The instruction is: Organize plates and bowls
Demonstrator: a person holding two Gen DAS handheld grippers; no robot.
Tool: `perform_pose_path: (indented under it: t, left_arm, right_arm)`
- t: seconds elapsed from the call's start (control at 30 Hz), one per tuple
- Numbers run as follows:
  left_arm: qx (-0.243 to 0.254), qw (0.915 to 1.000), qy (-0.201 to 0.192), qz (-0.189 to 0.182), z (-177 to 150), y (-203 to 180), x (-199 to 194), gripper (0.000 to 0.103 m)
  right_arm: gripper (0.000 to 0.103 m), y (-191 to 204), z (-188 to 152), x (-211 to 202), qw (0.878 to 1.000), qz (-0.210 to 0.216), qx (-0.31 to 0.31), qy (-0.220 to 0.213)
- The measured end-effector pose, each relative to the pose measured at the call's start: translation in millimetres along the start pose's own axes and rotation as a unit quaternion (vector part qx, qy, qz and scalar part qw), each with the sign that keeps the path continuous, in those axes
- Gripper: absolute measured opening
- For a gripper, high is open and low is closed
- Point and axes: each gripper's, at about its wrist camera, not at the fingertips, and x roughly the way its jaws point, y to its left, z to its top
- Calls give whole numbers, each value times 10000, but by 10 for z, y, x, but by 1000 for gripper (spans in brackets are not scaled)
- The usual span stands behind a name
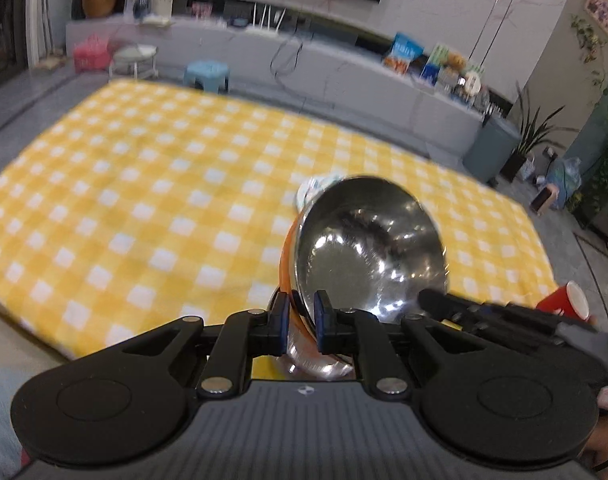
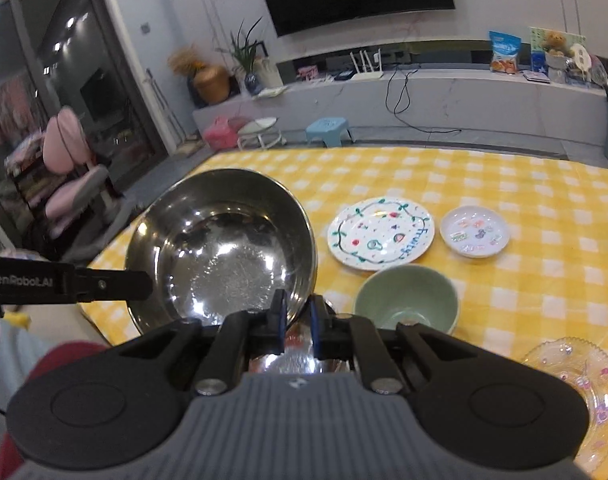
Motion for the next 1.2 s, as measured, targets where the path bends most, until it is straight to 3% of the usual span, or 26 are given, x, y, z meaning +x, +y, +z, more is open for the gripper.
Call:
perform_pose_path:
  t: [0.23, 0.47, 0.8, 1.2]
  left_arm:
    - [-218, 9985, 426, -260, -107, 201, 227, 14]
    - [-331, 9973, 607, -236, -147, 276, 347, 14]
    - [-475, 9952, 830, -187, -179, 304, 498, 14]
    - [-513, 9967, 552, -300, -172, 333, 498, 17]
  right_arm:
    - [10, -99, -97, 53, 9994, 25, 234, 269]
    - [11, -162, -184, 167, 9973, 96, 361, 636]
    - [12, -216, -246, 278, 9957, 34, 505, 781]
    - [16, -290, -254, 282, 9953, 101, 707, 654]
